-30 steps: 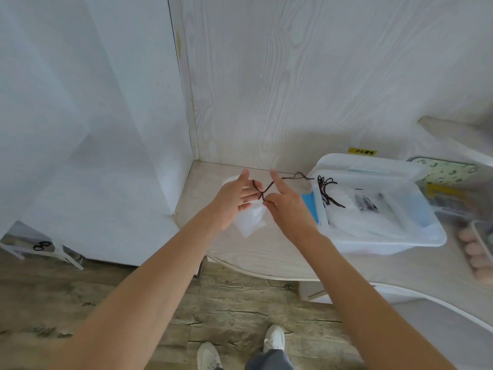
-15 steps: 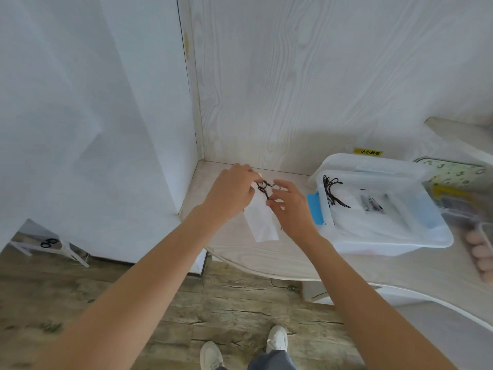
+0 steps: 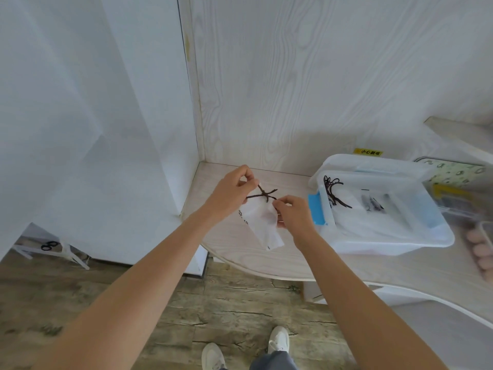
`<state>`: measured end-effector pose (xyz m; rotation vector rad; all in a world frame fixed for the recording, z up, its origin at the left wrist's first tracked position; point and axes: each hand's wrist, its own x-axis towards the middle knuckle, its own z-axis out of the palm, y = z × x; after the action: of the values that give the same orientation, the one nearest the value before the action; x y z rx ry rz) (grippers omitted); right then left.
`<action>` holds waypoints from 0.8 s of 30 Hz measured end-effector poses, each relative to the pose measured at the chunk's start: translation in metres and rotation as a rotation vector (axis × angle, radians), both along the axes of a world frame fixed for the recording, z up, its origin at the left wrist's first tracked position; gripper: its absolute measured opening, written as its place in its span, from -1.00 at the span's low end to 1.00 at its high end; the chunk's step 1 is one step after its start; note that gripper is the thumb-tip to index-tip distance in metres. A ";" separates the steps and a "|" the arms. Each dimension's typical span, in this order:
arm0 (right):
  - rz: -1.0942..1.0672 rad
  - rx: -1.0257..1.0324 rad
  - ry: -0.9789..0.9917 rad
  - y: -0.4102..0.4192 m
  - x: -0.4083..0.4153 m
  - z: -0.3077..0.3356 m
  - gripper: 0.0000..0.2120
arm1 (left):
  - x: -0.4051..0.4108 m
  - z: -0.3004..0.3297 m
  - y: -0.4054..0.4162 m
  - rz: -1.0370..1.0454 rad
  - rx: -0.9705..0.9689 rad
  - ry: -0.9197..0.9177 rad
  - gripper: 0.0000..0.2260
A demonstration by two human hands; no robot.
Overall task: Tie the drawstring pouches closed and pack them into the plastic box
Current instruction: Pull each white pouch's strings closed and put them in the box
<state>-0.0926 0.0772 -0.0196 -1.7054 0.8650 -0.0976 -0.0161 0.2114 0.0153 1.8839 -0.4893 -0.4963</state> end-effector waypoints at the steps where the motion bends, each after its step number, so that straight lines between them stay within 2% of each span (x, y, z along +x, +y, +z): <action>1: -0.014 0.043 -0.003 0.000 0.000 0.001 -0.88 | 0.001 -0.003 0.000 0.044 -0.003 0.021 -0.80; 5: -0.047 0.117 -0.023 0.001 -0.002 0.003 -0.89 | 0.002 -0.009 0.000 0.144 0.116 -0.065 -0.84; 7: -0.072 0.108 -0.027 0.001 -0.003 0.002 -0.87 | 0.003 -0.007 0.002 0.147 0.108 -0.014 -0.85; 10: -0.126 -0.027 0.007 0.002 0.000 0.000 -0.86 | 0.003 -0.001 0.000 0.167 -0.035 0.117 -0.88; 15: -0.093 -0.288 0.027 0.021 0.004 0.004 -0.87 | -0.014 -0.001 -0.013 0.140 -0.253 0.125 -0.83; 19: -0.063 -0.402 0.012 0.028 0.004 0.004 -0.90 | -0.019 0.003 -0.022 0.094 -0.415 0.351 -0.84; 21: -0.040 -0.420 0.009 0.028 0.005 0.003 -0.94 | -0.016 0.006 -0.023 0.092 -0.375 0.421 -0.86; 24: -0.092 -0.363 0.044 0.024 0.008 0.005 -0.89 | -0.010 0.014 -0.019 0.080 -0.169 0.371 -0.89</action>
<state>-0.0846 0.1015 -0.0144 -2.0096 1.0040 -0.2952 -0.0262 0.1920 0.0288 1.5963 -0.2020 -0.7099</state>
